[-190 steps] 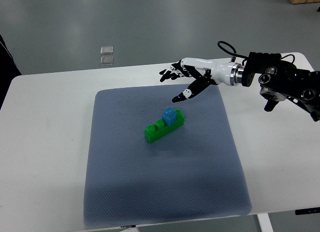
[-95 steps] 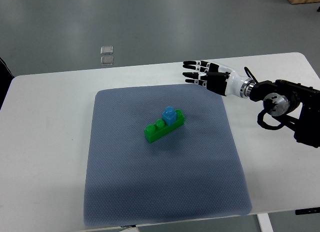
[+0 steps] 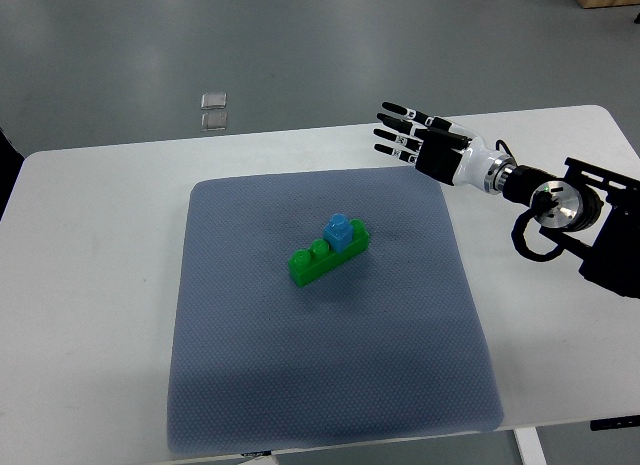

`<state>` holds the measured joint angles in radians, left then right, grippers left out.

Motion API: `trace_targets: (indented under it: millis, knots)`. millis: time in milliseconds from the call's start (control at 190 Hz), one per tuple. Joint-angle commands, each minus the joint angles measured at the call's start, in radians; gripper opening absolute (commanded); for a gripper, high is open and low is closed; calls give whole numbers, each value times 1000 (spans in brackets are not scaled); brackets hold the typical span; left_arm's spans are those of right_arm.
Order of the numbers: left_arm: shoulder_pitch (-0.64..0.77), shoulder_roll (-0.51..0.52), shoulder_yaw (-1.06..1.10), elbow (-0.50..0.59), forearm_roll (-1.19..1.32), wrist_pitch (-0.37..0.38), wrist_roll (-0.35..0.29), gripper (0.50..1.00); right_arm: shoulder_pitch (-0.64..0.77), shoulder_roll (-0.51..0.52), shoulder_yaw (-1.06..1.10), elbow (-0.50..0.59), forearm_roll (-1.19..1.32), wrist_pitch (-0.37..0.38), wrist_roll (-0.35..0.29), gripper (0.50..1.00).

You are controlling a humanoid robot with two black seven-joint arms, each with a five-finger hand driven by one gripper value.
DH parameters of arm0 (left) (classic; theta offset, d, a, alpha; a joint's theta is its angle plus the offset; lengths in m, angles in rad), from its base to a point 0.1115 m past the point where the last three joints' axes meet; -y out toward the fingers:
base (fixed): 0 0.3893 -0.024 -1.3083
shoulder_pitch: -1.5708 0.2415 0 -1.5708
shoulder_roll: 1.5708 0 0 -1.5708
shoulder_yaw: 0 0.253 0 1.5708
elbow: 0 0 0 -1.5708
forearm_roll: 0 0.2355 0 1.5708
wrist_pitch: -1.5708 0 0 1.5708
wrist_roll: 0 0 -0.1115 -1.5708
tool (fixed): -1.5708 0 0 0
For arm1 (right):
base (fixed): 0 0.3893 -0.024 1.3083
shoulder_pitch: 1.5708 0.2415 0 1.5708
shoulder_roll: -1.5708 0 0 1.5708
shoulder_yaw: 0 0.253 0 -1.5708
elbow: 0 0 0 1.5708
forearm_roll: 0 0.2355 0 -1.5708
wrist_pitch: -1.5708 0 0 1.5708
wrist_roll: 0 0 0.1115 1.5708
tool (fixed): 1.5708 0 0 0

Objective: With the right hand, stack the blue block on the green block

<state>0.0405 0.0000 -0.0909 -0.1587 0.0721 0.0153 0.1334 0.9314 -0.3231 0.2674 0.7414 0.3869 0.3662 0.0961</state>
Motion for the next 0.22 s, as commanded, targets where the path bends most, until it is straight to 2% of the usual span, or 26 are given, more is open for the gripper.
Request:
trace_targets:
  millis: [0, 211]
  knots:
    - [-1, 0, -1, -1, 0, 0, 0, 1000, -2, -2, 4, -2, 7, -9, 5, 926]
    - [-1, 0, 0, -1, 0, 0, 0, 1000, -3, 1, 22, 1, 3, -1, 5, 926]
